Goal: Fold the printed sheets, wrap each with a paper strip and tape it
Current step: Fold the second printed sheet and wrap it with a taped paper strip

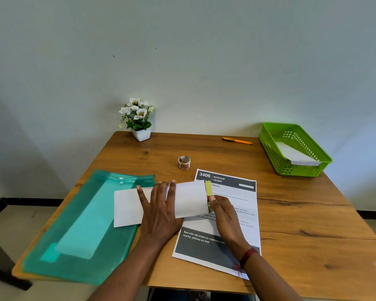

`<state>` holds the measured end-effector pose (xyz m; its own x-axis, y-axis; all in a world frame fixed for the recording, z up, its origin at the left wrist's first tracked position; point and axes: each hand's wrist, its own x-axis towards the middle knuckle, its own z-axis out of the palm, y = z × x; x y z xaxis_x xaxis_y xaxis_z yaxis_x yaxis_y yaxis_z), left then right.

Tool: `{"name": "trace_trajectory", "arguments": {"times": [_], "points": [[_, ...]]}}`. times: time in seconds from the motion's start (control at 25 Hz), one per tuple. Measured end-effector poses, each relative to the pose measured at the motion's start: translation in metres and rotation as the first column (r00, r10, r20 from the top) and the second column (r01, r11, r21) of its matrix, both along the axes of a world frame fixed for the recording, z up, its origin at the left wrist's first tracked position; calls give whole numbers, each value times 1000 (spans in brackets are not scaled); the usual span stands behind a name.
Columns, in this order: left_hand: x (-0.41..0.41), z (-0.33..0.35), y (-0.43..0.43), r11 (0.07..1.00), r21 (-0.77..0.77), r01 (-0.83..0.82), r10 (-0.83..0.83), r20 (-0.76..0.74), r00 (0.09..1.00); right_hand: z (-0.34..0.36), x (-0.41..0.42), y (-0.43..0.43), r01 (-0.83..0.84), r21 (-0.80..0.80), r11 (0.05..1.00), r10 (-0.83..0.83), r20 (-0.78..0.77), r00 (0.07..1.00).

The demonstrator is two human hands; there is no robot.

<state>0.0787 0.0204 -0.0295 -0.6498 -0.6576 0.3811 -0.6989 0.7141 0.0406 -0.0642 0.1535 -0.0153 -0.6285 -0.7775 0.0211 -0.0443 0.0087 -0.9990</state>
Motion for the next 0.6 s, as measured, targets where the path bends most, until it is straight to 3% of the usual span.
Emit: {"name": "trace_trajectory", "arguments": {"times": [0.24, 0.4, 0.6], "points": [[0, 1, 0, 1000, 9, 6, -6, 20, 1000, -13, -3, -9, 47, 97, 994, -46, -16, 999], [0, 5, 0, 1000, 2, 9, -9, 48, 999, -7, -10, -7, 44, 64, 997, -43, -26, 999], [-20, 27, 14, 998, 13, -64, 62, 100, 993, 11, -22, -4, 108, -16, 994, -107, 66, 992]]}}
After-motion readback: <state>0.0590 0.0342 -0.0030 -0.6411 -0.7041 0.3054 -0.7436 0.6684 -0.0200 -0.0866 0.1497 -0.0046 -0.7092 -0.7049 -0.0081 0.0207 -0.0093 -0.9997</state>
